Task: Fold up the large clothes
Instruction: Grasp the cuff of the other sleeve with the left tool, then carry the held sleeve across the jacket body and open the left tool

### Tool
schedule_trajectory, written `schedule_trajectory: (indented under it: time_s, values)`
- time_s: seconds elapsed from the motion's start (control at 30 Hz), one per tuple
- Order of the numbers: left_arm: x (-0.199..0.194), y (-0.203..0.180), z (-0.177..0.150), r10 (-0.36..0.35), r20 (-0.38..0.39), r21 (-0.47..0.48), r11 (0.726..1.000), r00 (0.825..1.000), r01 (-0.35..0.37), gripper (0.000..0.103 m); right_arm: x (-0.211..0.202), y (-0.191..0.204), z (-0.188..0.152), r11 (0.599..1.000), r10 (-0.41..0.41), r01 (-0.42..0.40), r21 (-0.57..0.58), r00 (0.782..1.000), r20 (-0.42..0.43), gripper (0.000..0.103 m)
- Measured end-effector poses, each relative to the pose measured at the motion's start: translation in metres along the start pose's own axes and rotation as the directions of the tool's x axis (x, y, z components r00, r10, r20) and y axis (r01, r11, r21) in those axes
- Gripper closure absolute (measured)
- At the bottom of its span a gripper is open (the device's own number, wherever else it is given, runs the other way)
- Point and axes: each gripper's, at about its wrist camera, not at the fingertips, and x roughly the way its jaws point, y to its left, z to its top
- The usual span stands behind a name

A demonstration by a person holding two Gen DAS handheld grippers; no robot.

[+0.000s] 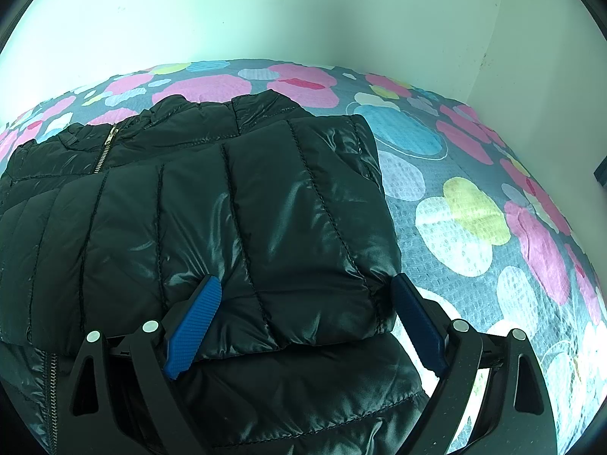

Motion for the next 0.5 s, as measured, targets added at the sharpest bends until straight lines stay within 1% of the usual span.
schedule_trajectory:
  time_s: [0.07, 0.13, 0.2, 0.3, 0.37, 0.5]
  values:
    - [-0.009, -0.009, 0.003, -0.004, 0.025, 0.040, 0.999, 1.000, 0.003, 0.093, 0.000, 0.000, 0.000, 1.000, 0.000, 0.000, 0.000, 1.000, 0.000, 0.013]
    - [-0.020, -0.021, 0.006, -0.023, 0.051, 0.081, 0.997, 0.998, 0.019, 0.093, 0.000, 0.000, 0.000, 1.000, 0.000, 0.000, 0.000, 1.000, 0.000, 0.013]
    - [-0.035, -0.041, 0.010, -0.064, 0.080, 0.147, 0.988, 0.995, 0.052, 0.093, 0.000, 0.000, 0.000, 1.000, 0.000, 0.000, -0.001, 1.000, 0.001, 0.013]
    - [-0.051, -0.073, 0.010, -0.128, 0.084, 0.222, 0.969, 0.988, 0.106, 0.093, 0.000, 0.000, 0.000, 1.000, 0.000, 0.000, 0.000, 1.000, 0.000, 0.013]
    - [-0.063, -0.103, 0.006, -0.193, 0.080, 0.290, 0.943, 0.978, 0.163, 0.093, 0.000, 0.000, 0.000, 1.000, 0.000, 0.000, 0.000, 1.000, 0.001, 0.013]
    - [-0.078, -0.162, -0.011, -0.288, 0.054, 0.404, 0.882, 0.956, 0.243, 0.094, 0.000, 0.000, 0.000, 1.000, 0.000, 0.000, -0.001, 1.000, 0.001, 0.013]
